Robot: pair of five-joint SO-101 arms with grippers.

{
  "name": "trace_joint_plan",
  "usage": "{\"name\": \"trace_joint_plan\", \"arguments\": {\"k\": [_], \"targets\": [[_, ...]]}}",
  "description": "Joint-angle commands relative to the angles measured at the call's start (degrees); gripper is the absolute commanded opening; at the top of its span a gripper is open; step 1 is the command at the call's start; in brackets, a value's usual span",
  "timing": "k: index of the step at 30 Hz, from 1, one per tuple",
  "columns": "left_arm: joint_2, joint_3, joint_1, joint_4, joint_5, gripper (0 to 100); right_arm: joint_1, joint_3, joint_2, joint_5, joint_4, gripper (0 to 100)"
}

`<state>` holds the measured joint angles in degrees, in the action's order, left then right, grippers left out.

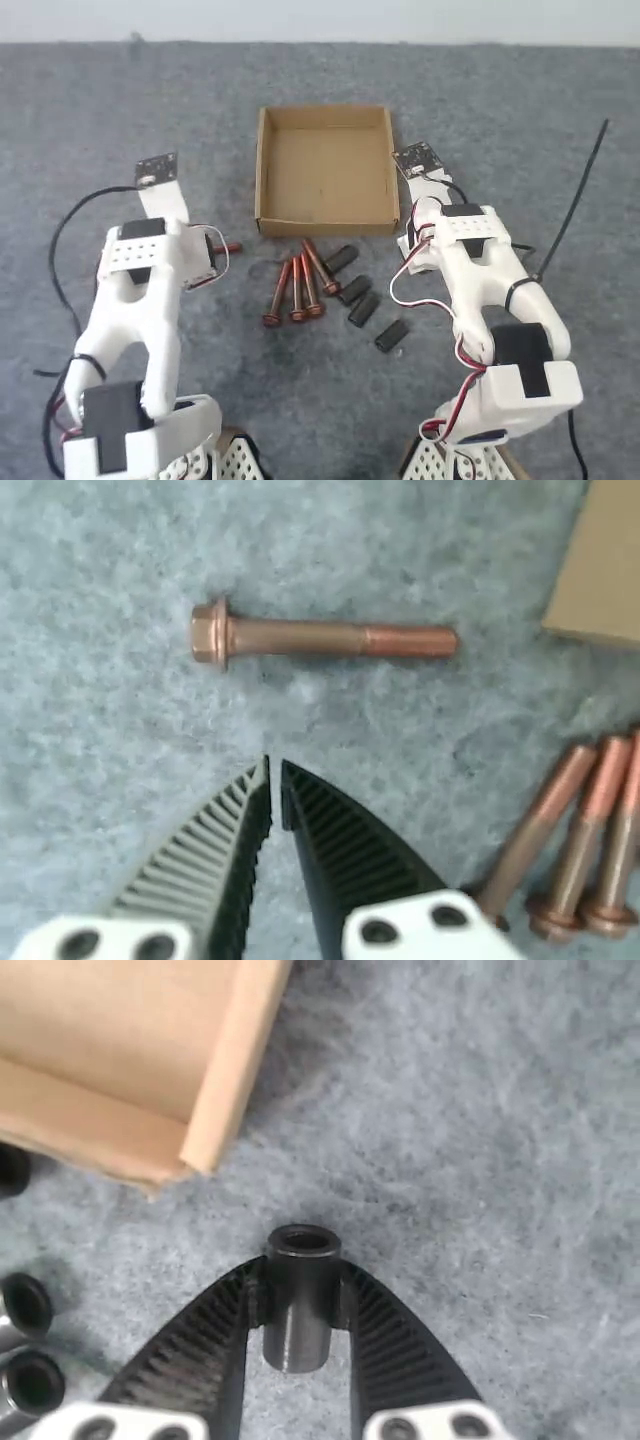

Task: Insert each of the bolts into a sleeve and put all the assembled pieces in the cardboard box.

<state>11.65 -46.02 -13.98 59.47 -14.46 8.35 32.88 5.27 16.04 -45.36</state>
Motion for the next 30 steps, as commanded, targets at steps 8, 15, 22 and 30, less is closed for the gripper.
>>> {"name": "trace_joint_plan", "arguments": {"k": [8,15,22,30], "targets": [[-17.32,17.1,-3.43,0.53,-4.04,1,-0.22,-0.35,-3.47,-0.7,0.75,0.6],[-25.05,26.86,-4.04,1.05,-4.13,1,-0.22,-0.35,-3.47,-0.62,0.84,0.6],[-32.26,36.88,-1.41,3.34,-4.13,1,-0.22,-0.35,-3.47,-0.44,0.84,0.6],[-39.74,49.19,3.34,5.63,-4.13,1,-0.22,-0.35,-3.47,-0.35,0.92,0.6]]}}
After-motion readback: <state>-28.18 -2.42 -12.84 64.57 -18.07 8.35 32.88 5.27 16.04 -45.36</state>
